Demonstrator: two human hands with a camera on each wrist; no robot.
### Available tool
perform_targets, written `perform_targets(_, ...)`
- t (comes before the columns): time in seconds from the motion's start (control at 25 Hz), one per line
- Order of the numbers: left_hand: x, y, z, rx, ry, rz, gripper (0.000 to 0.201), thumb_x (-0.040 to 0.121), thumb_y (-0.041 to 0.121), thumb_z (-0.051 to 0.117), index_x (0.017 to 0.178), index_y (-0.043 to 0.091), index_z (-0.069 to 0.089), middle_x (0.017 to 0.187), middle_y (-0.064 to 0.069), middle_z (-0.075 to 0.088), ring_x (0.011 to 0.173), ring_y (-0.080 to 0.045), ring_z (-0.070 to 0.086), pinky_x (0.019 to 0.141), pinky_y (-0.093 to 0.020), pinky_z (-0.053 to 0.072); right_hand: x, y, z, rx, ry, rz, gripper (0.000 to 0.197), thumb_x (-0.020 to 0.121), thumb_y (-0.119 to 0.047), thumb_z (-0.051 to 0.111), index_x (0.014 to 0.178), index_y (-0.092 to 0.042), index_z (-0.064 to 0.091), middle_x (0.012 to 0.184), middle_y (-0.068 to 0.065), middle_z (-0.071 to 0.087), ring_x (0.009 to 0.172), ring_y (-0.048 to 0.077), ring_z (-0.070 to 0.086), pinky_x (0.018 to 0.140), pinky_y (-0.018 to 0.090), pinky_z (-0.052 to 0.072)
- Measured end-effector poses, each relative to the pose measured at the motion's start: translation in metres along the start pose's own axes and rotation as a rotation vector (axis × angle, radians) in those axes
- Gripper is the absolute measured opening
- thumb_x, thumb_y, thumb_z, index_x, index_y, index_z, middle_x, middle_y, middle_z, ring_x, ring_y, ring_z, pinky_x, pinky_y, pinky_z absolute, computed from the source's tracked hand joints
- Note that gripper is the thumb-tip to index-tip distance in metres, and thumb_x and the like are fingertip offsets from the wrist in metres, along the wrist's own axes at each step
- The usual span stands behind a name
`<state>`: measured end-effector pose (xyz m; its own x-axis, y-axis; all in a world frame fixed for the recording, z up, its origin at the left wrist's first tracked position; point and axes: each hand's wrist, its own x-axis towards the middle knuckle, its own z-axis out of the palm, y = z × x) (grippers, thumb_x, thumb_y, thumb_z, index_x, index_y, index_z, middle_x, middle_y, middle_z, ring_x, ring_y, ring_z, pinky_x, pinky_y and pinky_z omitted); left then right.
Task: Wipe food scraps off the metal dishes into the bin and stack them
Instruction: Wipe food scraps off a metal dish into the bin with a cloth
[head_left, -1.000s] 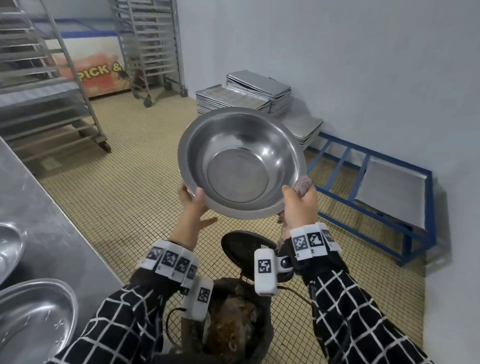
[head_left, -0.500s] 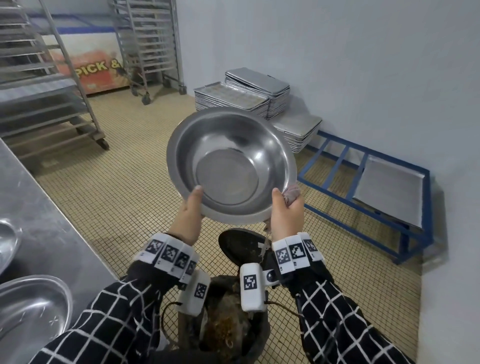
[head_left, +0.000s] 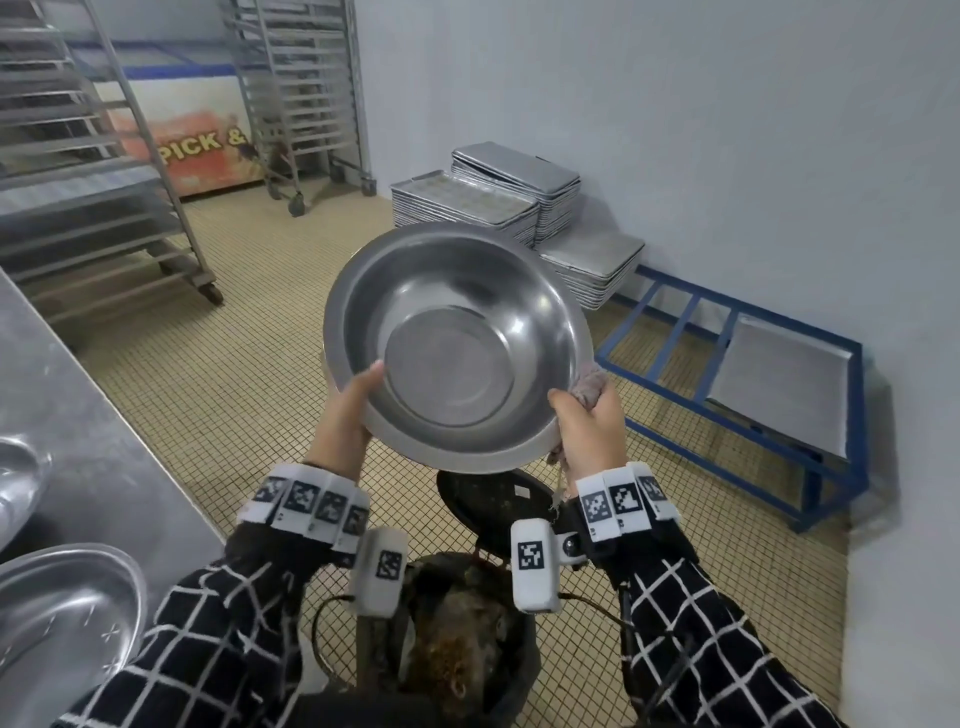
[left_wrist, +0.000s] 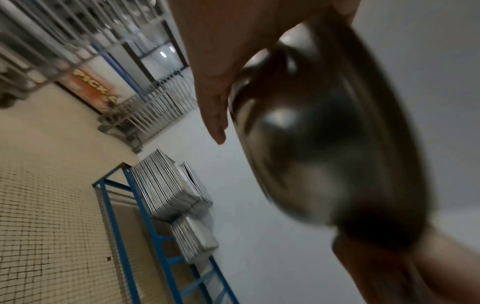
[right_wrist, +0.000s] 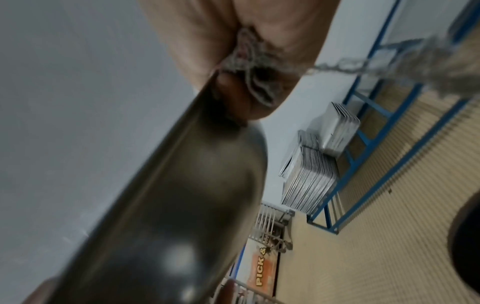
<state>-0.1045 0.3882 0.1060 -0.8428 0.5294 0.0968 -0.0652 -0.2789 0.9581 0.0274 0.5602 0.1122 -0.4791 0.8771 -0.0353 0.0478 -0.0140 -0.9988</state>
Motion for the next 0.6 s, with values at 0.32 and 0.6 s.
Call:
perform_targets(0.32, -0.018, 0.027, -0.045, -0.040, 0.182, -0.134, 0.030, 0.094, 0.031, 0.047, 0.089, 0.011, 0.068, 0.071, -0.003, 0.070, 0.065, -0.018, 0.067, 0.069, -0.033, 0.051, -0.012, -0.002, -0.003, -0.097, -0.223, -0.036, 0.017, 0.085, -0.019, 0.064, 0.088, -0.034, 0.055, 0.089, -0.003, 0.064, 0.086, 0.015, 0.064, 0.086, 0.037, 0.052)
perform_targets(0.6, -0.076, 0.013, -0.069, 0.075, 0.517, -0.111, 0.022, 0.089, 0.033, 0.048, 0.086, 0.016, 0.062, 0.080, 0.001, 0.067, 0.086, -0.016, 0.064, 0.077, -0.030, 0.051, -0.071, 0.010, 0.060, 0.036, -0.354, 0.003, 0.021, 0.089, -0.022, 0.062, 0.093, -0.024, 0.042, 0.091, -0.001, 0.056, 0.078, 0.007, 0.056, 0.068, 0.016, 0.045)
